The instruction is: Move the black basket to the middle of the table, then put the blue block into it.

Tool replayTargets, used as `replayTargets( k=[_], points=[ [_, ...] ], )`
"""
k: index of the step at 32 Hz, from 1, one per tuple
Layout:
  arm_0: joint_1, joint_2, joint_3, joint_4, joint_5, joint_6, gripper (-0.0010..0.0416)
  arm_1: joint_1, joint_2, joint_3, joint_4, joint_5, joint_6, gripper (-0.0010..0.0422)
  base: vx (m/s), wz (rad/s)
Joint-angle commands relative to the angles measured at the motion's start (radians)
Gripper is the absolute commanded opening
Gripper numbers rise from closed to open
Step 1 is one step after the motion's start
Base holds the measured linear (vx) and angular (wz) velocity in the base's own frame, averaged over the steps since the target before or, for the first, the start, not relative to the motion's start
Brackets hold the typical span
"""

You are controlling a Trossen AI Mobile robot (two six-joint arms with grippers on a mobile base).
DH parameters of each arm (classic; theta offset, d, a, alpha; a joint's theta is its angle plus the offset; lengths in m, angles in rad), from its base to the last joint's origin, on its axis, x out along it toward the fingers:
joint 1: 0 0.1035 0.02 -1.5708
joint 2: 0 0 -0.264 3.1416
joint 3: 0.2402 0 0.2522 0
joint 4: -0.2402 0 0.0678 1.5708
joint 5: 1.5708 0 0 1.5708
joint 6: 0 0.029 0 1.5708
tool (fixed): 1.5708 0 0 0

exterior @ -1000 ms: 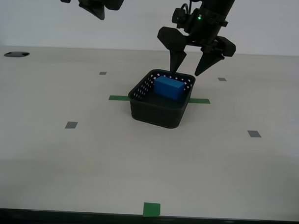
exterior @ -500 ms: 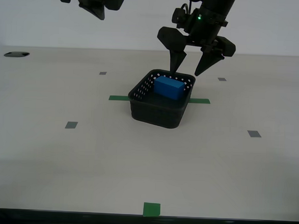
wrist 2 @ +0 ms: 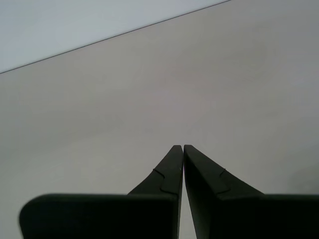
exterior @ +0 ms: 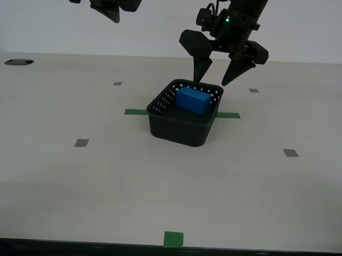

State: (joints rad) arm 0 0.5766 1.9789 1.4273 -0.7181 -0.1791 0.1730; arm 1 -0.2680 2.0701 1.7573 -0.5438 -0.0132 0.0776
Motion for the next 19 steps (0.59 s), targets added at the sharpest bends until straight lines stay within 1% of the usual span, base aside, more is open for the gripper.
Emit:
replayTargets(
  k=[1, 19],
  points=[
    [0.0, -0.001, 0.0, 0.004, 0.001, 0.002, 0.0355, 0.0, 0.0, 0.0, 0.0, 0.001, 0.002, 0.0, 0.0, 0.0],
    [0.0, -0.001, 0.0, 0.012, 0.001, 0.002, 0.0355, 0.0, 0.0, 0.0, 0.0, 0.001, 0.002, 0.0, 0.0, 0.0]
  ],
)
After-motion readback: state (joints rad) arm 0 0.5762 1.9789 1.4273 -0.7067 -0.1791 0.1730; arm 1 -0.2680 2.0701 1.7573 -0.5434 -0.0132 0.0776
